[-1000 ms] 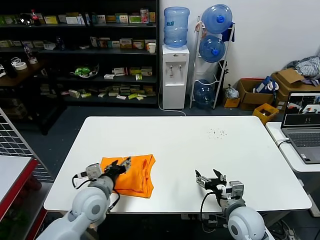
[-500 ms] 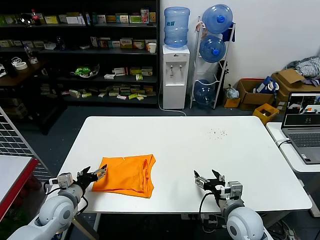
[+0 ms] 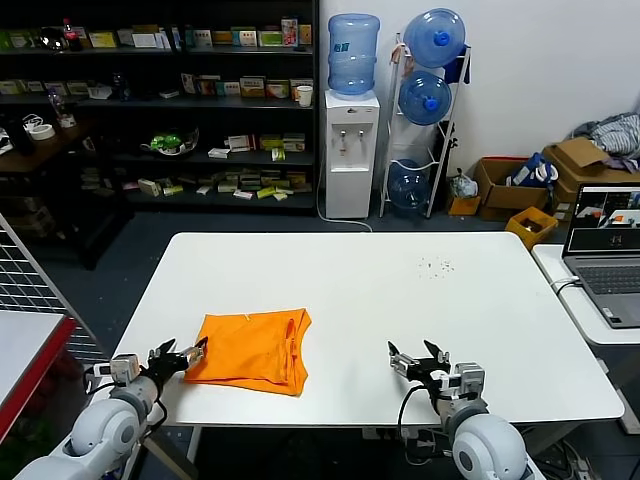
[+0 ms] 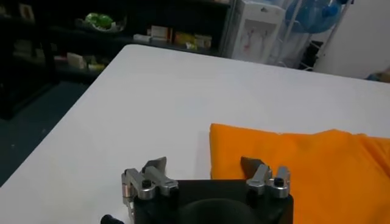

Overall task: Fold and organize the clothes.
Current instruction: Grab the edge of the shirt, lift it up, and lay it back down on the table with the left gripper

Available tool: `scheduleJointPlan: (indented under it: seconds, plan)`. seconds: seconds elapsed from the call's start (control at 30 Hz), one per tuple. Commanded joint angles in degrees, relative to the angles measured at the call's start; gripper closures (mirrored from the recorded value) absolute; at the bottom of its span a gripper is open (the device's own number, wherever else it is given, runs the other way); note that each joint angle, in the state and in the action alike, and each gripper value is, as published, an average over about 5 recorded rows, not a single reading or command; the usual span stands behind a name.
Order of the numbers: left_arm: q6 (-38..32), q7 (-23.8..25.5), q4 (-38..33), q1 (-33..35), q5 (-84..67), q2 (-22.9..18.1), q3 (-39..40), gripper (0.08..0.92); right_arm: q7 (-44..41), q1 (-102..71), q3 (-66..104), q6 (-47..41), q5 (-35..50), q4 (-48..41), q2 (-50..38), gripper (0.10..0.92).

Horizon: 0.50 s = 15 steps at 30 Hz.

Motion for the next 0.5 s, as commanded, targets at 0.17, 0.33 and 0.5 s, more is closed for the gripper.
scheduleJointPlan:
  seconds: [0.17,0.33,0.5]
  plan:
    - [-0.65,2.33,2.00,-0.13,2.41,-1.68,0.55,0.251,0.09,-0.05,-0.06,-0.05,0.09,-0.02,0.03,0.203]
    - [-0.57,2.25,1.95,-0.20,2.79,-2.47,0.92,0.398,0.12,-0.16,-0.02,-0.06,0.08,0.03,0.04,0.203]
    - [-0.80,2.14,1.86,-0.23,3.06,-2.93,0.90,0.537,0.11,-0.27,-0.01,-0.01,0.06,0.01,0.09,0.203]
